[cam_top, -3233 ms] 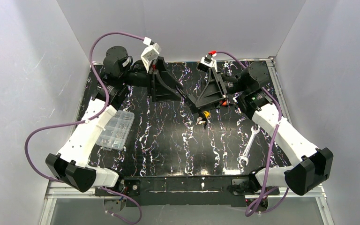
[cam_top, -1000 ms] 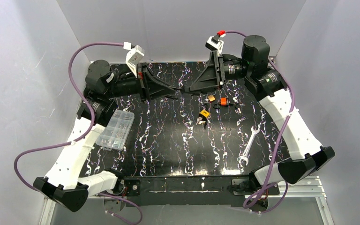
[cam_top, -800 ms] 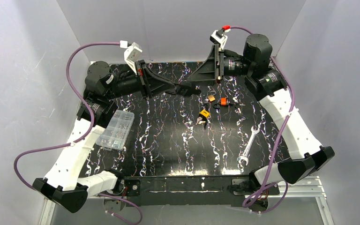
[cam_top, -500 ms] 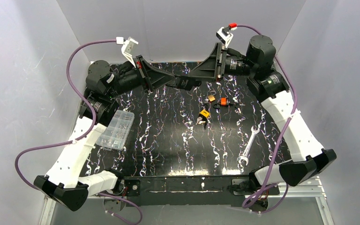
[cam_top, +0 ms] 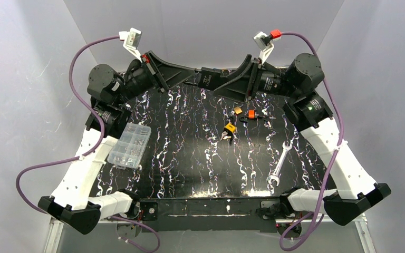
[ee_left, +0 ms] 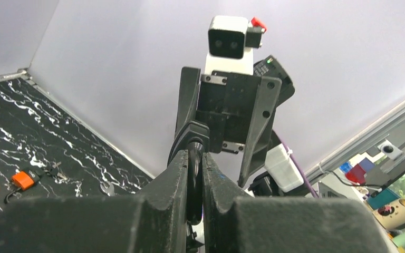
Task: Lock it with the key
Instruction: Lock the lock.
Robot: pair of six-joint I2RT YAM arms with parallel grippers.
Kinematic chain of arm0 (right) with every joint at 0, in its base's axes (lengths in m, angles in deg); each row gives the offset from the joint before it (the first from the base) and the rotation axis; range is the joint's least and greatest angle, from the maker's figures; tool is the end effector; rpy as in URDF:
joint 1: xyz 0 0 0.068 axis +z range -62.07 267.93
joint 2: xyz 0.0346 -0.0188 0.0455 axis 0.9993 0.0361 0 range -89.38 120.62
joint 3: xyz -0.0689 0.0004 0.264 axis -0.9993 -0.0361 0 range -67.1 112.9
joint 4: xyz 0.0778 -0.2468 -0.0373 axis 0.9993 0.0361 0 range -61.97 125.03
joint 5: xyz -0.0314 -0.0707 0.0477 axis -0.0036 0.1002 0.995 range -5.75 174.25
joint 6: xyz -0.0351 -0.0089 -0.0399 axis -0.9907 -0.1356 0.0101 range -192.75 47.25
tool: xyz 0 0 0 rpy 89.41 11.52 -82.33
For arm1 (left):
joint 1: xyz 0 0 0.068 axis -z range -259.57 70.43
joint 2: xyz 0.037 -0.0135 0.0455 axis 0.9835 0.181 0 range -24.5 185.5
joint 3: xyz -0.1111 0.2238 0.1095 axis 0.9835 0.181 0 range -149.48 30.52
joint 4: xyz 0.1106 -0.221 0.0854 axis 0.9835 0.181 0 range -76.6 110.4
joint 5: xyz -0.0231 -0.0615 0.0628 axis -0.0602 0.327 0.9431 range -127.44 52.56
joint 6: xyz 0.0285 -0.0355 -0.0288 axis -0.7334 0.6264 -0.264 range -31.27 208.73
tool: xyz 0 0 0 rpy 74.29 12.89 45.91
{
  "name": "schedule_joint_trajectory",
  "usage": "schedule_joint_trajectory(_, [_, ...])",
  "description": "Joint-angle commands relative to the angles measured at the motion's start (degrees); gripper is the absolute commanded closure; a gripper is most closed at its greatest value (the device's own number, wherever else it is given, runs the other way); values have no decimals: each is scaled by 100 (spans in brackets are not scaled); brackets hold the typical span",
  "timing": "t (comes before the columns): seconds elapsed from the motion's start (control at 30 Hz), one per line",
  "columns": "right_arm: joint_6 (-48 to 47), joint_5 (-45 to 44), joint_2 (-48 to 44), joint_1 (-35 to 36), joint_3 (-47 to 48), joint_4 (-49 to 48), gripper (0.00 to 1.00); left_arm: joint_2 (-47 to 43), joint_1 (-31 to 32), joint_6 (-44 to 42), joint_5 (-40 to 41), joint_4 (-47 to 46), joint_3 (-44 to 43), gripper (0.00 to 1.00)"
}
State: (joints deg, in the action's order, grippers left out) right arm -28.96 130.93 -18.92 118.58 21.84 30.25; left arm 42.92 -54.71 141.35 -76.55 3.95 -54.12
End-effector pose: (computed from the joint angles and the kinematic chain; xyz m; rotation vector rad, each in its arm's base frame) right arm 0.1928 0.1443 0.5245 -0.6251 1.4485 1.5729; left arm 0.1953 -0.1151 0.5327 0.3793 1.3177 -1.5349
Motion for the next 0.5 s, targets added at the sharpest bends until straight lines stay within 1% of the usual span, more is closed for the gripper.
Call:
schedule_joint_trajectory(0.0, [-103,-152,96,192,211,-583,28,-43,22,370,266,-717,-298,100])
schedule_joint_trajectory(0.1, [-7,-282,94,215,191,-740,32,-33,36,376,247,-701,-297,100])
schedule_joint_trajectory(0.33, [208,-529,82,254,115,-1062,34,-74,71,398,309,-757,-162,100])
schedule_joint_trajectory(0.47, [217,-592,122,294,140,-1066,39,-90,87,364,362,-718,-134,100])
